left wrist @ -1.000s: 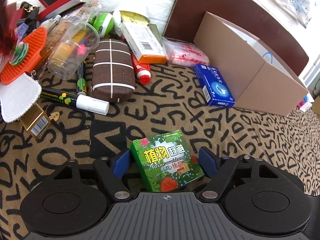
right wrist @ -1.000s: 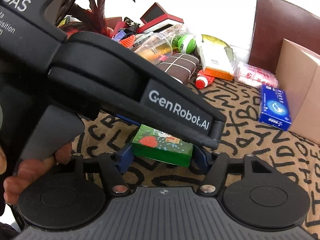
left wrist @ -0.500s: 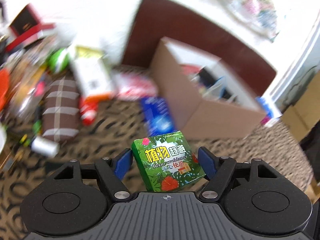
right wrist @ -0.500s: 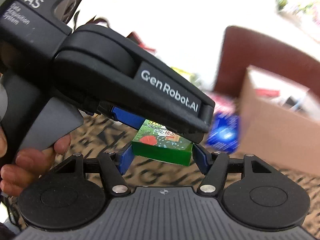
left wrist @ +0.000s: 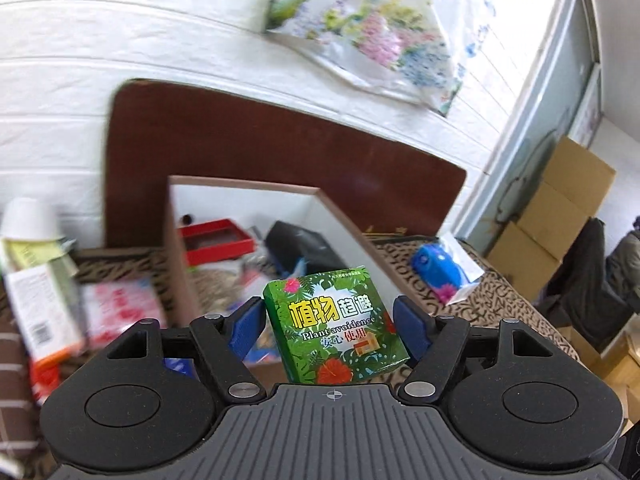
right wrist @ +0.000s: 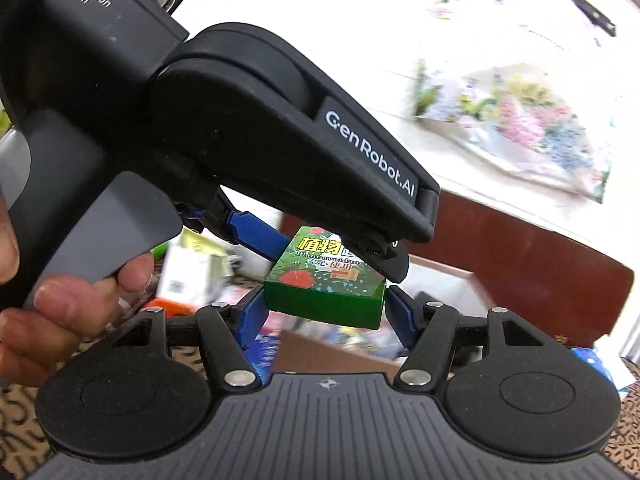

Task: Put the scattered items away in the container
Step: 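Carry the green box into the cardboard box and open the left gripper, then withdraw the left tool up from the cardboard box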

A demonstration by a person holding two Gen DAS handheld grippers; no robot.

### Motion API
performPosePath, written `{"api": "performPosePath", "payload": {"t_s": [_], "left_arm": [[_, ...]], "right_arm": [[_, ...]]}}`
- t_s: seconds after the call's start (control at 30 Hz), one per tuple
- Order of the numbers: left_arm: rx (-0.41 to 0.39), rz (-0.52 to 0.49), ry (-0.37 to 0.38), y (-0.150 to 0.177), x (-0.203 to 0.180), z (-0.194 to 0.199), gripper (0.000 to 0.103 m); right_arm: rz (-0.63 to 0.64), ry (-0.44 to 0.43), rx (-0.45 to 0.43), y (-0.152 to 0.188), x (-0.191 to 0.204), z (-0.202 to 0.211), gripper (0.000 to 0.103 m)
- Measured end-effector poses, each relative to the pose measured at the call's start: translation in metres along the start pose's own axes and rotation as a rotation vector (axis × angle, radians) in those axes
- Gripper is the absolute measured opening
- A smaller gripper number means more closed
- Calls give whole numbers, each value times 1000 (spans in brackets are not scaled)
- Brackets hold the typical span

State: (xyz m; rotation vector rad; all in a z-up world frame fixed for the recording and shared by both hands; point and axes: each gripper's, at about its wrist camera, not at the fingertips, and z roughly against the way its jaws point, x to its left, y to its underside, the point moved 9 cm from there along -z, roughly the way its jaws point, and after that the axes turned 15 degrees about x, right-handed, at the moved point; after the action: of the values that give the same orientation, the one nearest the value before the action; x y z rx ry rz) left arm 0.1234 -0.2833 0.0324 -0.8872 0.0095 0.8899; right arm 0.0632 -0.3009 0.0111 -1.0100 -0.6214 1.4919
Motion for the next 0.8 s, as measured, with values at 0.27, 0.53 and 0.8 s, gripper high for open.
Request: {"api": "performPosePath", "payload": {"t_s": [0.27, 0.53, 0.8], "left_arm": [[50, -26, 66, -27, -18, -63, 81], [94, -21, 97, -38, -15, -111, 81], [122, 38, 120, -45, -1, -133, 96]], "right_arm": [[-54, 74, 44, 3, -49, -36, 69], [-77, 94, 93, 11, -80, -77, 69], [-88, 89, 130, 19, -90, -111, 78]]}}
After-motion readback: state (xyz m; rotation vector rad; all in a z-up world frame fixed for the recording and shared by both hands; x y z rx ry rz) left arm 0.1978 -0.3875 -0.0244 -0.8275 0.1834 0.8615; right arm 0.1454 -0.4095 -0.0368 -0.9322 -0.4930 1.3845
